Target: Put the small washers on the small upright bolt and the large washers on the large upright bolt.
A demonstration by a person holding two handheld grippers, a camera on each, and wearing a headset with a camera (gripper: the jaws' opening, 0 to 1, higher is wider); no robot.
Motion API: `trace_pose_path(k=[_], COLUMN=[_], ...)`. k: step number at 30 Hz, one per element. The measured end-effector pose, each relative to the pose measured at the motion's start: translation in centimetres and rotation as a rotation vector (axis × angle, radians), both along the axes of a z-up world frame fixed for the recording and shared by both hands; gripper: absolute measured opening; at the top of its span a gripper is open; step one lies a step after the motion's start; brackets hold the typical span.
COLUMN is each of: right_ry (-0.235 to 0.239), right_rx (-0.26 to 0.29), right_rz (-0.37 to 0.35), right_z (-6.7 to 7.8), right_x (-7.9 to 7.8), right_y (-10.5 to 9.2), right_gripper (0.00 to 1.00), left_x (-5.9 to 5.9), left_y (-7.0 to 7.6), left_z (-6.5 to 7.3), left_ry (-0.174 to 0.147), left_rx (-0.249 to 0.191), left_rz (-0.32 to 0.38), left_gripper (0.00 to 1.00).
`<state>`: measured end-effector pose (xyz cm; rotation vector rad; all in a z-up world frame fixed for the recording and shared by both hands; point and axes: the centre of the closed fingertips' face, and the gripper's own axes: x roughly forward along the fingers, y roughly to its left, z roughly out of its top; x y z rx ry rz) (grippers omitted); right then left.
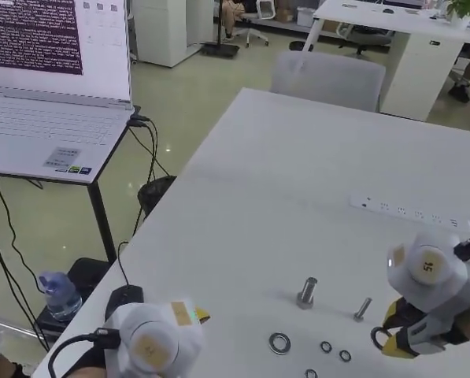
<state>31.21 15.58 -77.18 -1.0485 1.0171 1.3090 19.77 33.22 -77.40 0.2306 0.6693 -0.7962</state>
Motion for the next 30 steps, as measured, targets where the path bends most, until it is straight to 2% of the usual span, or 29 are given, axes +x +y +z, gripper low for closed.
trace_pose_path(k=[11, 30], right_ry=[-0.015, -0.019], right_rx=[0.029, 0.015], right_rz=[-0.006, 0.011], right_z=[1.1, 0.6], right_x=[2.2, 5.7], right_y=[2.2, 5.6], right_gripper=[0.21, 0.21], left_x=[0.0, 0.7], left_y=[0.1, 0.6], left_z=[-0.3, 0.0], left_ry=[0.007, 0.000], left_rx=[0.005, -0.011], left_rz=[-0.003, 0.026], left_gripper=[0.86, 0.83])
